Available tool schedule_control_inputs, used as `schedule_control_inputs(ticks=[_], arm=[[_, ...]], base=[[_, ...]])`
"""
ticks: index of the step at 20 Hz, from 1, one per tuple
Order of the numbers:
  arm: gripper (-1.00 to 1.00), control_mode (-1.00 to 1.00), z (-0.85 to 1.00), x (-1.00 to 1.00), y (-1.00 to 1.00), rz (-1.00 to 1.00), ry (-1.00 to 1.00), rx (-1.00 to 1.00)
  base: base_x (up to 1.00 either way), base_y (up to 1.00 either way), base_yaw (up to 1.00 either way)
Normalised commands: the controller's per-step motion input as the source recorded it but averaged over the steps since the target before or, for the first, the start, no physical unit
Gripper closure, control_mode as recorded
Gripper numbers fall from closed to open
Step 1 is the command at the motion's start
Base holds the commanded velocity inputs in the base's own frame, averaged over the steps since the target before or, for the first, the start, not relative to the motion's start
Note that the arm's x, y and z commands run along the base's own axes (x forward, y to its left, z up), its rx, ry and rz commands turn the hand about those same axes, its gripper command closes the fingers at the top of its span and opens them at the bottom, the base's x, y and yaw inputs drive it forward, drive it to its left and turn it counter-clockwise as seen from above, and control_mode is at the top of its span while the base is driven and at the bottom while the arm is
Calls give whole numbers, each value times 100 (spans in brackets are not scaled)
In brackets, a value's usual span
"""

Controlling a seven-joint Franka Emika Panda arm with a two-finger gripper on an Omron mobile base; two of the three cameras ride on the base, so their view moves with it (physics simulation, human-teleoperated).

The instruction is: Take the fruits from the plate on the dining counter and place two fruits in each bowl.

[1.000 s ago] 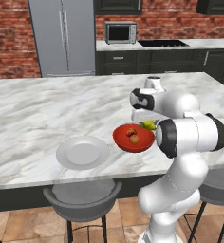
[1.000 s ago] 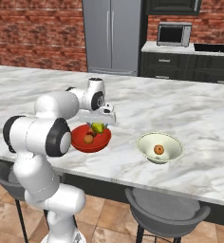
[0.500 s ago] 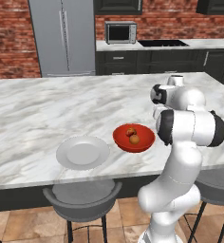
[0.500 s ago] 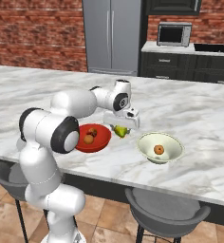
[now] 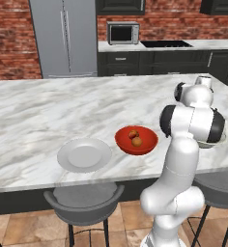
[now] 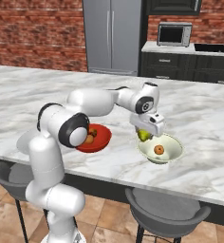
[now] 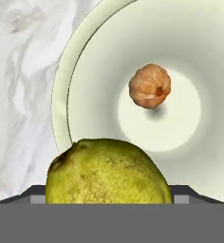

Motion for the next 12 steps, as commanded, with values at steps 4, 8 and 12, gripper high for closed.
schedule_control_inputs(ticks=[4, 8, 12], arm=[[100, -100, -10, 0, -95, -48, 0, 0], [100, -100, -18, 4, -84, -52, 0, 0], [100, -100, -34, -2, -69, -58, 0, 0]], base=[[0, 0, 0], [0, 0, 0], [0, 0, 0]])
